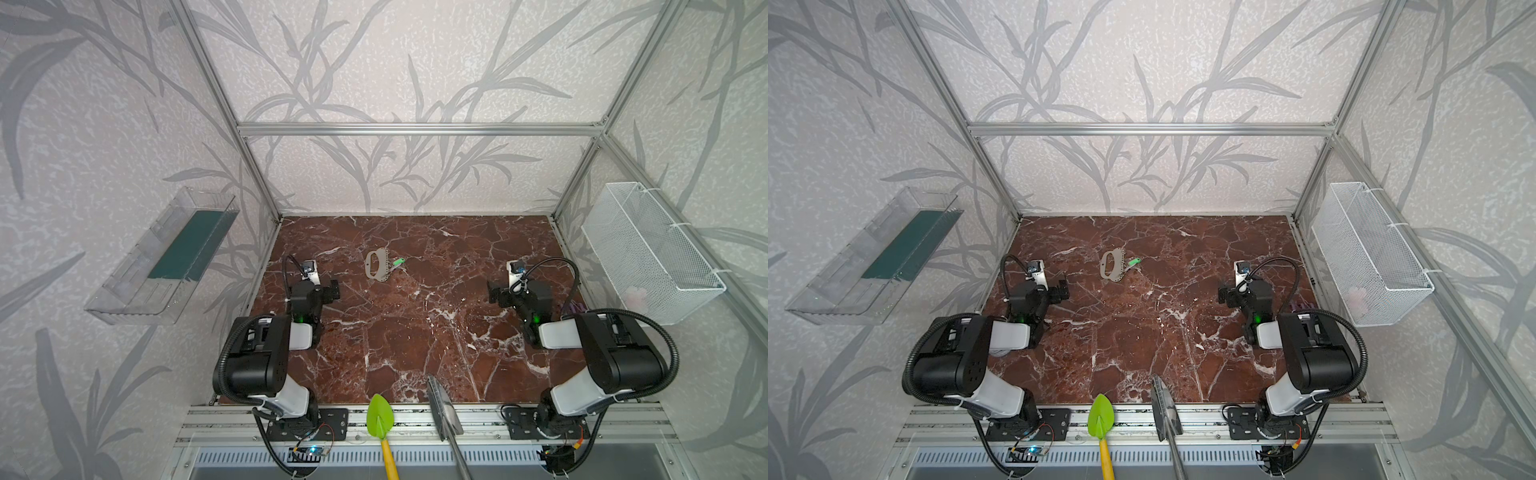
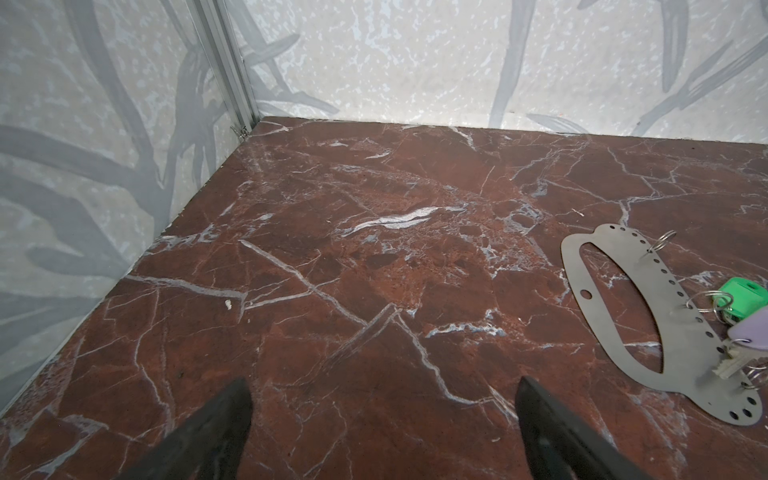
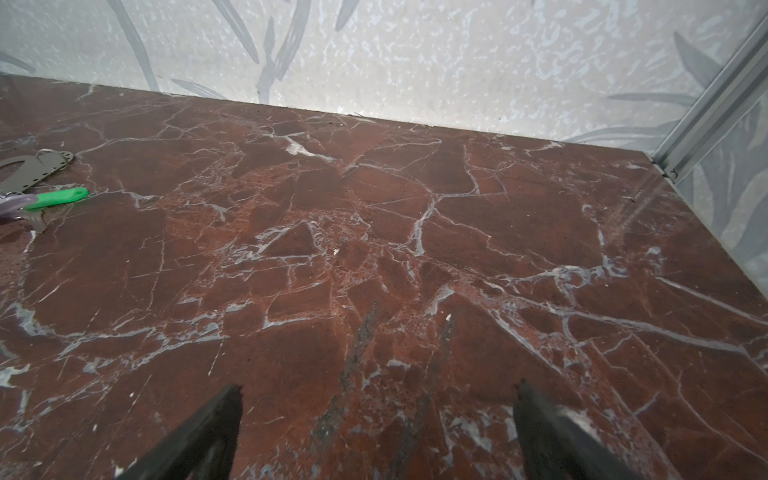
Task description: Put the keys on the keyring
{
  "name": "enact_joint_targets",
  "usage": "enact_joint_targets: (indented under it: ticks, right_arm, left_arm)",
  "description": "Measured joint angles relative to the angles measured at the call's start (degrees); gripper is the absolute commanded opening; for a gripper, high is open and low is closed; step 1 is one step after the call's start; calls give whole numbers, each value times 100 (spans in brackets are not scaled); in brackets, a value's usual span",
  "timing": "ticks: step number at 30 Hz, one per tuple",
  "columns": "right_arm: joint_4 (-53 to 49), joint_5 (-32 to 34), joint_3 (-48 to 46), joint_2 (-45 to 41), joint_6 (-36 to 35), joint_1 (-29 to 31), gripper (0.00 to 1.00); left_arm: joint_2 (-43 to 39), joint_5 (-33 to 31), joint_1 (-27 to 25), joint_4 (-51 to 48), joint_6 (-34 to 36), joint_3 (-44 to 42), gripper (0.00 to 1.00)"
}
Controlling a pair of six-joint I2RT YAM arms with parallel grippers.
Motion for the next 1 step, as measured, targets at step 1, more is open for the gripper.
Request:
enact_joint_targets:
  ticks: [1]
  right_arm:
    - [-4, 0, 0, 0, -13, 7, 99]
  left_arm:
    - [0, 0, 0, -2, 0, 0, 99]
